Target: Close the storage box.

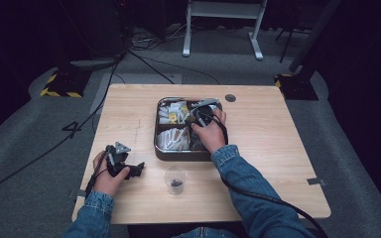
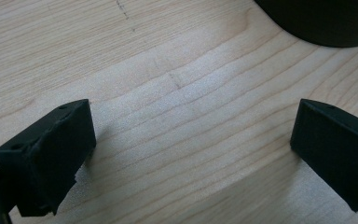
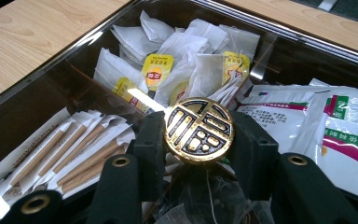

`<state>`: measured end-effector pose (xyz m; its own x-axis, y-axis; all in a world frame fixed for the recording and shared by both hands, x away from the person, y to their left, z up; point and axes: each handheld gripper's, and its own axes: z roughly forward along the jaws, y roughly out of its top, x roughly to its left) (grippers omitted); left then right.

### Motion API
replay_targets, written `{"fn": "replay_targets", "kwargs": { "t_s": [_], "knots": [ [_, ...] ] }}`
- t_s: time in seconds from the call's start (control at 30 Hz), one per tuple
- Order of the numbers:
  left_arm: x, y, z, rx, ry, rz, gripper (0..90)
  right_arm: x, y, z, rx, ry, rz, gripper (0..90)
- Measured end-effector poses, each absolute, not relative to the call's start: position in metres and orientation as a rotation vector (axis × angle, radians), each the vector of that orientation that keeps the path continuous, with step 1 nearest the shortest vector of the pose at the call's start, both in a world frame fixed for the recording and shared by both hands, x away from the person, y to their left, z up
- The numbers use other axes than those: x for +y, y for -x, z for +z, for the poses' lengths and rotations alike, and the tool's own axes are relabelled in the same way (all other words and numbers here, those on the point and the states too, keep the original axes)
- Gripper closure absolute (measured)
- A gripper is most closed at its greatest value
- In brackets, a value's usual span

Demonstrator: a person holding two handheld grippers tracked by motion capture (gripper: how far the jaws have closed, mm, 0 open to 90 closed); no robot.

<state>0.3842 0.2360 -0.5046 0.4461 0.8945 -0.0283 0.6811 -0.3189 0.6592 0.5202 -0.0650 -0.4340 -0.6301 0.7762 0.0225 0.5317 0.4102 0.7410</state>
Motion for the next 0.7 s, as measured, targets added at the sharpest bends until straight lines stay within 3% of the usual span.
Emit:
{"fn": "replay_targets", "kwargs": {
  "t_s": [0.7],
  "knots": [
    [0.236,-0.3842,-0.5046,1.314,-2.099,0.46,0.4,-0.0648,-0.5211,-0.4368,2.353,-1.128,1.054,58.2]
  ]
}}
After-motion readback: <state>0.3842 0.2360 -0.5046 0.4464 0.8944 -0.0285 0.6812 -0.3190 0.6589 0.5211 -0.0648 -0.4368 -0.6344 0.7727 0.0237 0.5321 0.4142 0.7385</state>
